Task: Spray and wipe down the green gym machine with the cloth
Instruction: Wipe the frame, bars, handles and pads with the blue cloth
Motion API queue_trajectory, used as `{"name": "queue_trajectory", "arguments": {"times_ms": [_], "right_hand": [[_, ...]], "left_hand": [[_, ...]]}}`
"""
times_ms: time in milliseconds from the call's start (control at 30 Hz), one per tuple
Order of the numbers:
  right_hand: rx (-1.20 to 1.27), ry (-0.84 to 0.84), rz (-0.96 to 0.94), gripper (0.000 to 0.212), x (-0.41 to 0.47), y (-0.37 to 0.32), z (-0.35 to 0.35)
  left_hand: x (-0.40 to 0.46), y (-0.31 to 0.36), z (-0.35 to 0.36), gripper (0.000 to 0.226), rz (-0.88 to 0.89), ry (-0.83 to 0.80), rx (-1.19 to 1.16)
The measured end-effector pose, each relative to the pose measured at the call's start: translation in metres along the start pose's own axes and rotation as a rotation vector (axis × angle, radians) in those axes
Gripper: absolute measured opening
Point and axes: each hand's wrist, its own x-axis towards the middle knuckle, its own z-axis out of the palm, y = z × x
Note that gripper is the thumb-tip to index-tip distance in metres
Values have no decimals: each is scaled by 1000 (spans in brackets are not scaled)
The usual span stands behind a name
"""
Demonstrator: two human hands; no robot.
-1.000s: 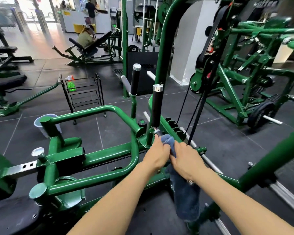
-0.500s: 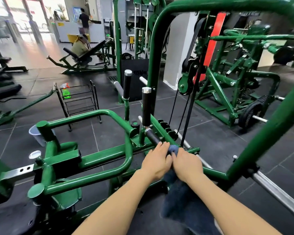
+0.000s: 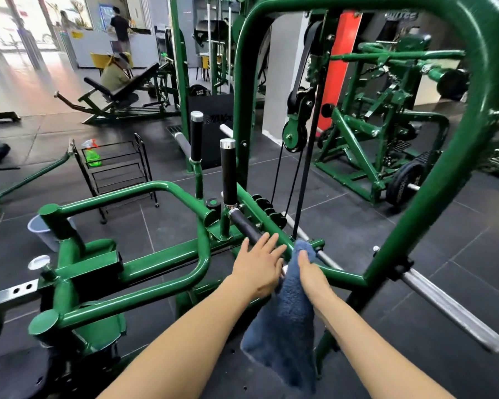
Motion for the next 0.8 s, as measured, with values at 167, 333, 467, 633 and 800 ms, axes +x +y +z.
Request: {"name": "queue_trajectory", "arguments": {"times_ms": [167,333,467,633,800], "right_hand": [[17,-161,-26,36,0,-3,8],[-306,-103,-29,46,-2,-16,7],[-412,-110,-41,39,-7,-23,3],[-650,-100,-93,39,-1,-31,4],[-616,-115,-113,37,-10,-35,4]], "left_hand": [[3,-4,3,48,6,-66,-97],[4,-4,0,49,-1,-103,-164],[8,-8,-7,66,46,-177,-332],[2,-3,-17,69,21,-208,-398],[2,-3,-16,74,25,-203,-372]]}}
